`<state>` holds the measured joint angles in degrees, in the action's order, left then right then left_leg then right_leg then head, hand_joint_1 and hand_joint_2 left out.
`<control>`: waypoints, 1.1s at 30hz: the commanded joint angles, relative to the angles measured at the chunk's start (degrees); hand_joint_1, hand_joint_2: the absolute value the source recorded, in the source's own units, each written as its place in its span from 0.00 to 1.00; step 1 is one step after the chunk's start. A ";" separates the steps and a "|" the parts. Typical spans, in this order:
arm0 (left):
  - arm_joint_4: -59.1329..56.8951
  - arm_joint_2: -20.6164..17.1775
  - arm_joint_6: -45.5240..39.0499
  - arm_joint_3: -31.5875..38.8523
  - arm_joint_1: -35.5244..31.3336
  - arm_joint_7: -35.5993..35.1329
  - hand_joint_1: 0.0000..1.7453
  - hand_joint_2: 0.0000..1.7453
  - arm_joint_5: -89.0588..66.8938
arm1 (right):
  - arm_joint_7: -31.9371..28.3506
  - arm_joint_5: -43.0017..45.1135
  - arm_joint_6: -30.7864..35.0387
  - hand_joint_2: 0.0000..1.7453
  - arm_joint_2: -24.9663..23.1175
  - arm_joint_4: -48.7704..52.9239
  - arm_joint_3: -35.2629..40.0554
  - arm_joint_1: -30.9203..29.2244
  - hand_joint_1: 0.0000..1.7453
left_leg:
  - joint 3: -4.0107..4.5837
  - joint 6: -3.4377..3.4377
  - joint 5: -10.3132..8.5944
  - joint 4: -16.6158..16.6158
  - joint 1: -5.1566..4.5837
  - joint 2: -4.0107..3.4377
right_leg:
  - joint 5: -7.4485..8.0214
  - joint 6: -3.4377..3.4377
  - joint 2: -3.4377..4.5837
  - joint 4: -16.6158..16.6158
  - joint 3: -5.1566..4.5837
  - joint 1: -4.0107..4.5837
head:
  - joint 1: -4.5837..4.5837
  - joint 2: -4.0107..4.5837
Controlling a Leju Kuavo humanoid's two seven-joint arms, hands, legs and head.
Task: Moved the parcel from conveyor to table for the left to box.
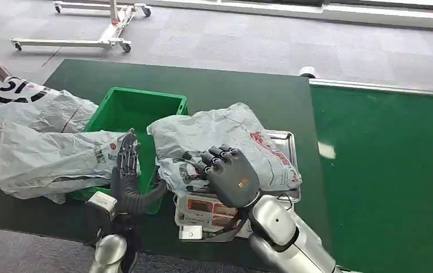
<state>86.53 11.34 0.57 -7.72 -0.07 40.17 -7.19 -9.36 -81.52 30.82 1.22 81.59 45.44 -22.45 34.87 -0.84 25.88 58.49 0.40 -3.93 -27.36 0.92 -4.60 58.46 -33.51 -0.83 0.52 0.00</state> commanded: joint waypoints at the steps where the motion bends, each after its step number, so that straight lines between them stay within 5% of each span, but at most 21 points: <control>1: -3.15 -3.20 -1.50 -2.13 0.00 -0.17 0.00 1.00 -0.15 | -3.01 6.88 -0.95 1.00 -2.92 -9.71 -0.07 -2.13 0.00 | -0.22 0.03 -0.03 -0.16 0.03 0.22 | 0.05 -0.06 0.37 -0.17 0.20 -0.03 | 0.00 0.00; 2: -2.94 -3.24 -1.66 -2.06 0.19 -0.17 0.00 1.00 -0.17 | -3.08 6.91 -1.13 1.00 -2.84 -9.53 -0.14 -2.14 0.00 | -0.14 0.02 -0.02 -0.09 0.01 0.16 | 0.03 -0.04 0.28 -0.10 0.12 -0.03 | 0.00 0.00; 3: -2.16 -3.39 -1.91 -1.89 0.85 -0.17 0.00 1.00 -0.18 | -3.93 8.83 -2.23 0.00 -2.84 -8.65 -0.61 -1.77 0.00 | -0.22 0.03 -0.02 -0.16 0.05 0.23 | 0.06 -0.06 0.43 -0.19 0.21 -0.01 | 0.00 0.00; 15: -1.68 -3.41 -2.18 -1.69 1.24 -0.17 0.00 1.00 -0.35 | -5.01 11.56 -3.86 0.00 -2.87 -7.47 -1.49 -1.10 0.00 | -0.22 0.03 -0.03 -0.16 0.07 0.30 | 0.07 -0.08 0.47 -0.20 0.21 0.01 | 0.00 0.00; 23: -0.88 -3.58 -3.42 -1.46 2.05 -0.17 0.00 1.00 -1.00 | -20.08 68.66 -40.86 0.00 -4.77 -4.39 -14.30 0.17 0.00 | -0.02 0.02 -0.02 0.01 0.02 0.24 | 0.01 -0.04 0.20 -0.02 0.03 -0.01 | 0.00 0.00; 25: -0.89 -3.26 -2.64 -1.12 1.85 -0.17 0.00 1.00 -1.43 | -22.84 72.66 -46.76 0.00 -4.40 -3.11 -15.13 -0.03 0.00 | -0.12 0.04 -0.03 -0.09 0.04 0.37 | 0.04 -0.07 0.40 -0.12 0.12 -0.02 | 0.02 0.00; 33: 0.22 -2.09 -3.01 0.63 1.52 -0.17 0.00 1.00 -2.85 | -24.65 72.14 -50.97 0.00 -4.87 0.38 -16.00 1.64 0.00 | -0.11 0.02 -0.02 -0.06 0.03 0.31 | 0.02 -0.05 0.25 -0.09 0.13 -0.02 | 0.00 0.00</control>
<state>87.16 9.27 -1.86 -7.89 2.27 40.24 -9.35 -32.92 -9.75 -17.66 -3.06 80.30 33.07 -21.02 34.85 -0.85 25.88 58.51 0.39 -3.93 -27.35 0.93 -4.61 58.46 -33.49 -0.84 0.52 0.00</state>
